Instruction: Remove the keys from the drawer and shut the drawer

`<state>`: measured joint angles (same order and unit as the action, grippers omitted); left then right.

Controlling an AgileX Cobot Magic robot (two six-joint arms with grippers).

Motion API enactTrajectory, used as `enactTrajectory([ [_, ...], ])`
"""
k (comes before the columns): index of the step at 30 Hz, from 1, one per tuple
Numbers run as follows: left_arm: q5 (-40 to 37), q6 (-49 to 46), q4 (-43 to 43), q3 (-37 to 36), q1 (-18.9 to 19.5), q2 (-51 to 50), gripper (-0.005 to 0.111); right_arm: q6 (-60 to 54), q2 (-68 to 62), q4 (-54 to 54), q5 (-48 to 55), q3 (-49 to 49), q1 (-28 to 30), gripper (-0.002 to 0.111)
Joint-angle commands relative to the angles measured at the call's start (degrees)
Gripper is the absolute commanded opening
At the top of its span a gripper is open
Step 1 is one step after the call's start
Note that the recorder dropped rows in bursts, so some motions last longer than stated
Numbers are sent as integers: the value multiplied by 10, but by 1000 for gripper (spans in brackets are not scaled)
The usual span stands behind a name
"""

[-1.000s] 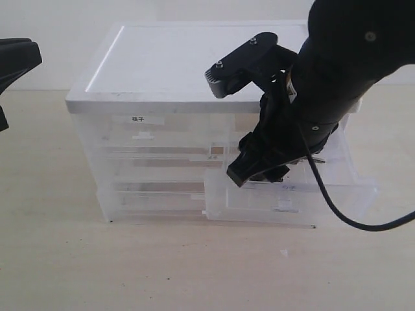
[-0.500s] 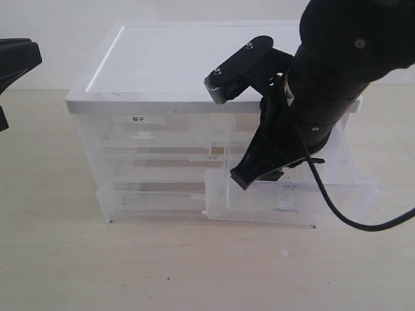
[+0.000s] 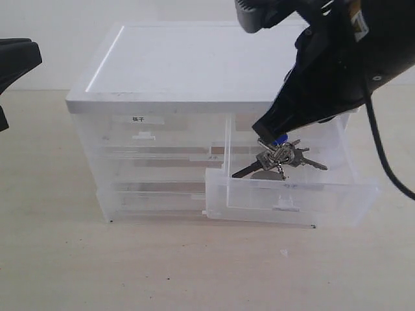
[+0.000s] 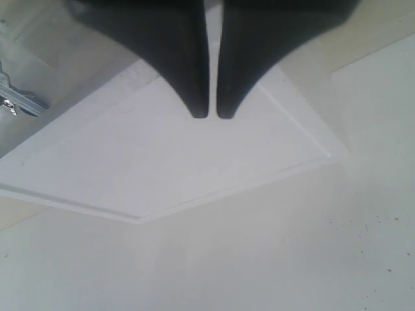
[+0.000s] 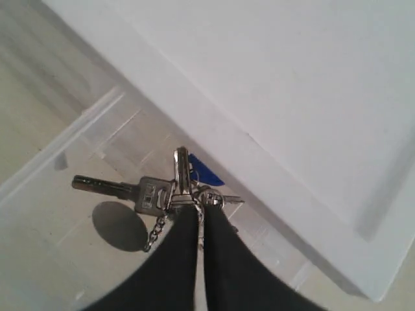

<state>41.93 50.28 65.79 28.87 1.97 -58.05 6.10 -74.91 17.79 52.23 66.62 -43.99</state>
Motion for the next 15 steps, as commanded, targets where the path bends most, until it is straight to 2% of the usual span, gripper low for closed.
enactTrajectory([
  [1,0,4,-9,-3,-3,3,5,-17,6,-26,1,3,0,6],
  [4,0,4,-9,-3,-3,2,5,-31,-10,-47,1,3,0,34],
  [7,0,4,-9,-3,-3,-3,5,-31,-33,-49,5,3,0,69],
  [8,0,4,-9,-3,-3,-5,5,-31,-41,-49,8,3,0,73],
  [13,0,4,-20,-3,-3,-15,5,-31,-78,-45,6,3,0,61],
  [15,0,4,-20,-3,-3,-15,5,-31,-93,-40,1,3,0,61],
])
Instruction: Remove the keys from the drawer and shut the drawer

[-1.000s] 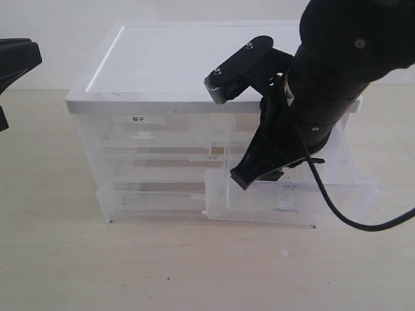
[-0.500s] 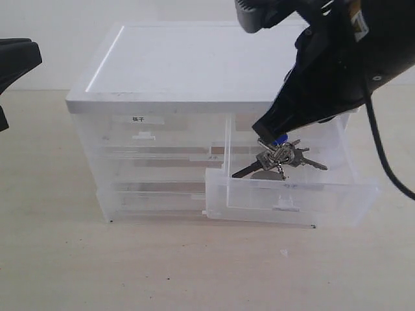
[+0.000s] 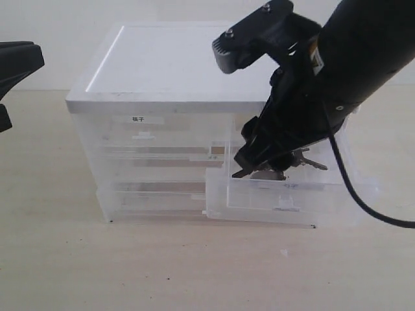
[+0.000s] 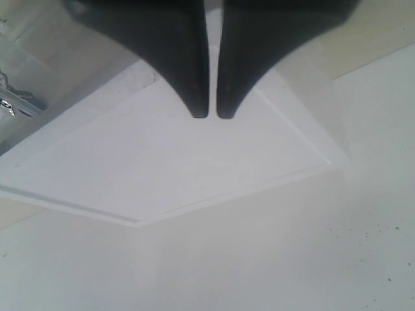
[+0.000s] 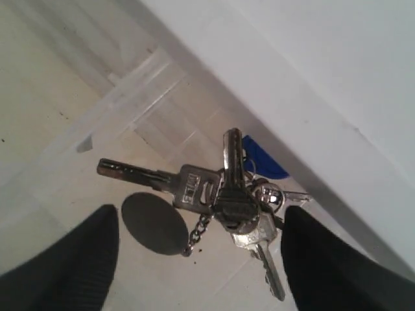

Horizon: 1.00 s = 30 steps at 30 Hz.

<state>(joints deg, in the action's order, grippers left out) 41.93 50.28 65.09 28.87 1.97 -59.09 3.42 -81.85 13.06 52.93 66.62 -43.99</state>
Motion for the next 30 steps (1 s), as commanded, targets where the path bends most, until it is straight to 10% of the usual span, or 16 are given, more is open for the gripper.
enactTrajectory([
  [1,0,4,-13,-3,-3,-4,5,-3,-30,10,-8,3,0,61],
  [14,0,4,-13,-3,-3,-4,5,29,-69,53,-12,3,0,74],
  [22,3,4,-13,-3,-3,-4,5,4,-69,38,-11,-7,0,9],
  [30,3,4,-13,-3,-3,-4,5,-15,-57,38,-7,0,0,0],
])
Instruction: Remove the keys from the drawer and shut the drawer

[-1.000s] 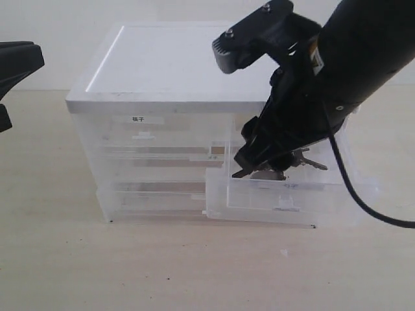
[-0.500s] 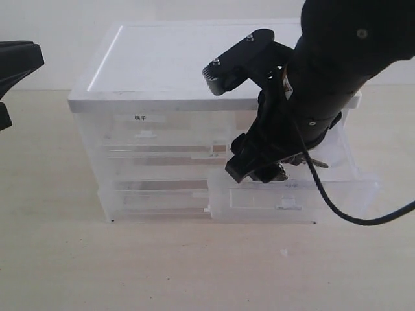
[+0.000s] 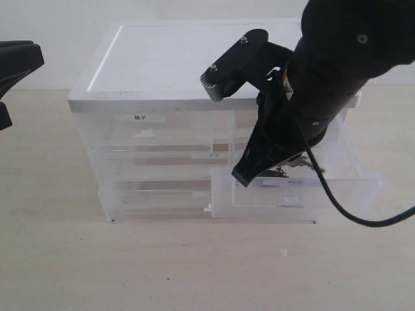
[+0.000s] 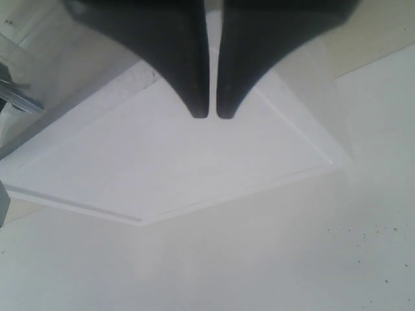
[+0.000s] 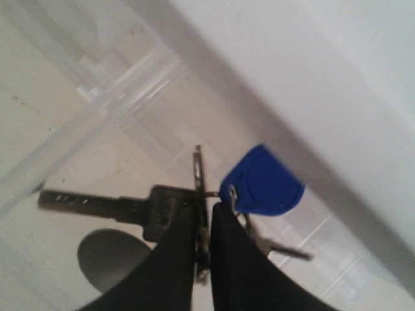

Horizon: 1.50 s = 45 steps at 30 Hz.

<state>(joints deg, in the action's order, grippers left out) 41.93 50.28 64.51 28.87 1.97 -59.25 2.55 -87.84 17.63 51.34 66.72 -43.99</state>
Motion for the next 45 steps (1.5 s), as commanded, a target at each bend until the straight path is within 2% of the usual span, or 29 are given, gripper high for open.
enactTrajectory([
  [1,3,4,-7,-3,-3,-3,5,-6,9,-8,6,0,0,0],
  [15,4,4,-7,-3,-3,-3,5,-6,95,-32,-1,1,0,1],
  [17,4,4,-7,-3,-3,-3,5,-6,84,-33,9,1,0,11],
  [19,4,4,-7,-3,-3,-3,5,2,70,-34,17,1,0,32],
  [21,4,4,-5,-3,-3,-3,5,9,53,-35,20,1,0,59],
  [22,4,4,-5,-3,-3,-3,5,11,44,-35,20,1,0,69],
  [23,4,4,-5,-3,-3,-3,5,11,37,-35,20,1,0,72],
  [27,4,4,-5,-3,-3,-3,5,35,10,-26,9,1,0,63],
  [32,4,4,-5,-3,-3,-3,5,96,-11,10,5,0,0,72],
  [38,4,4,-5,-3,-3,-3,5,132,-27,22,3,-2,0,64],
  [40,4,4,-5,-3,-3,-3,5,130,-30,22,11,-2,0,51],
  [42,4,4,-5,-3,-3,-3,5,120,-31,21,18,-2,0,30],
  [44,4,4,-5,-3,-3,-3,5,92,-31,15,24,-2,0,2],
  [45,4,4,-5,-3,-3,-3,5,83,-31,11,25,-2,0,1],
])
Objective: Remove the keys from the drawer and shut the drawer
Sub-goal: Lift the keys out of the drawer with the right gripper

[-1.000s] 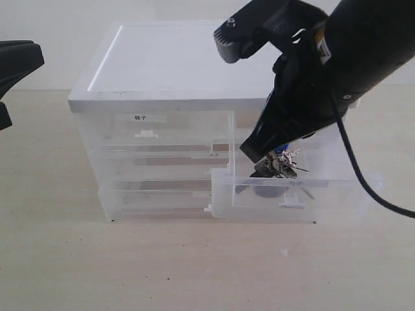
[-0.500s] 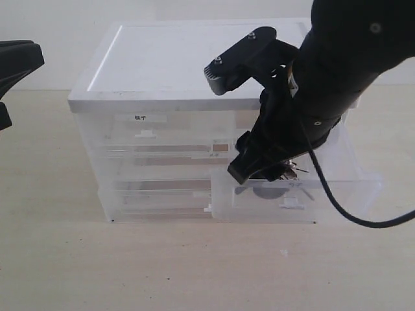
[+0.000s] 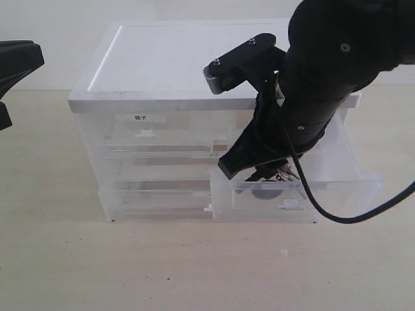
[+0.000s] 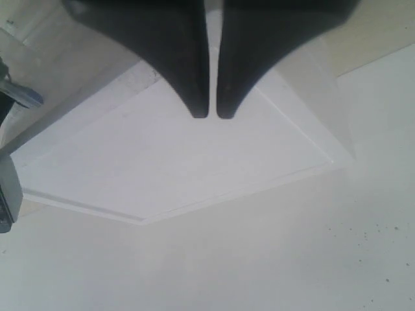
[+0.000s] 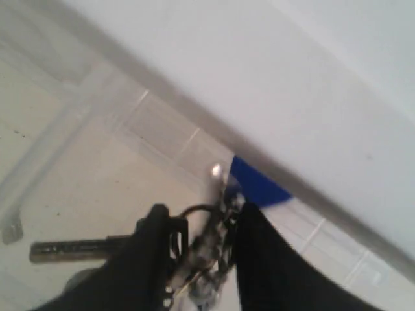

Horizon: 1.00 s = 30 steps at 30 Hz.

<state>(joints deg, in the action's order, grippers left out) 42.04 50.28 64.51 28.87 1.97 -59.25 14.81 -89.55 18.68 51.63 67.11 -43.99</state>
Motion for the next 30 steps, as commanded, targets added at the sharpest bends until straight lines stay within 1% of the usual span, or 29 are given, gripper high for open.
enactTrajectory([
  [1,3,4,-5,-3,-3,-3,5,-51,-14,-3,22,-6,0,1],
  [4,3,4,-5,-3,-3,-3,5,-58,-6,-2,11,-6,0,1],
  [10,4,4,-5,-3,-3,-3,5,-64,86,-2,-34,-6,0,0],
  [21,7,4,-5,-3,-3,-3,5,-74,187,-4,-50,-6,0,0],
  [23,21,4,-5,-3,-3,-3,5,-86,201,-19,-63,-6,0,0],
  [26,81,3,-8,-12,-3,0,5,-148,217,-108,-93,-6,0,0],
  [27,83,1,-9,-13,-3,3,5,-166,215,-124,-98,-6,-6,0],
  [30,80,1,-8,-14,-3,13,5,-168,210,-124,-112,-6,-36,0],
])
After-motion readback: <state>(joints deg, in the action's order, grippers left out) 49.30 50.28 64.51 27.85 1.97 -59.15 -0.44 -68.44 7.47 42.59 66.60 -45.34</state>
